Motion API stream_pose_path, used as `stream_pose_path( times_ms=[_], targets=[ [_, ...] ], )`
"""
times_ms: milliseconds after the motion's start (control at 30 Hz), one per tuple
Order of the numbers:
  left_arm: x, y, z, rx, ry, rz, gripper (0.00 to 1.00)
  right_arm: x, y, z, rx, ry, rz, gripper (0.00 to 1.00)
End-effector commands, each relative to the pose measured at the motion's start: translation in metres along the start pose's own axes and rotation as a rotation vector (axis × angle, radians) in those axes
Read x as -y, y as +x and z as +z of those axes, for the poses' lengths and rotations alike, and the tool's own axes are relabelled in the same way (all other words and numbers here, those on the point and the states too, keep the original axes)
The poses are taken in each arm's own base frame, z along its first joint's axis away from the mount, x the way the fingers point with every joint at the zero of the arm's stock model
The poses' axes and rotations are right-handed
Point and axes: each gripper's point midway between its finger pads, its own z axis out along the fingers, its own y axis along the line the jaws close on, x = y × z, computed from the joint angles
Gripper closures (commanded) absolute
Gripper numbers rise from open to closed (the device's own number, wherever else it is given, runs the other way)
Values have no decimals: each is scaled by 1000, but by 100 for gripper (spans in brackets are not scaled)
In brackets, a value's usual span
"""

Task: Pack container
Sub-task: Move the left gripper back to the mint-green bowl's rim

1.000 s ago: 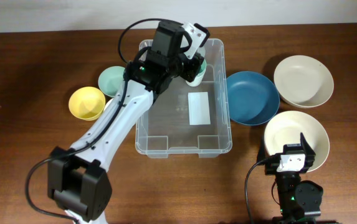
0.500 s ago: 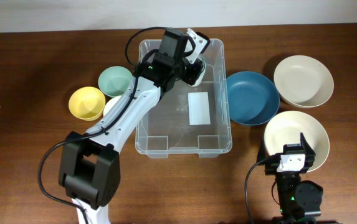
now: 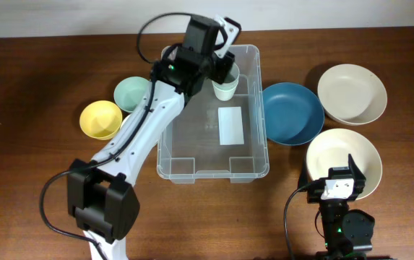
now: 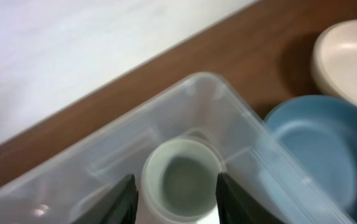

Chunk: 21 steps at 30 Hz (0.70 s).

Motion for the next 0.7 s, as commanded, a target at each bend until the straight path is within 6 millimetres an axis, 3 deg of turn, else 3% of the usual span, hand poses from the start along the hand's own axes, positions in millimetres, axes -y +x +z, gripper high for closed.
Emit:
stream_pose_path(
  times_ms=[0,233,333,467,533,667],
  targets=[
    [-48,-18,-43,4,-233,-24,57,4,3,0,-9,21,1,1],
    [-125,19,-114,-127,-528,-208,47,4,3,0,-9,21,1,1],
    [-154,45,-134,-181,-582,-341,46,4,3,0,-9,21,1,1],
    [-176,72,-130,-234,-453,-481,45,4,3,0,-9,21,1,1],
    [-189,84,-124,-247,-387,-546,40,4,3,0,-9,21,1,1],
    [-220,108,-117,-282,-401,-601,39,4,3,0,-9,21,1,1]
  ],
)
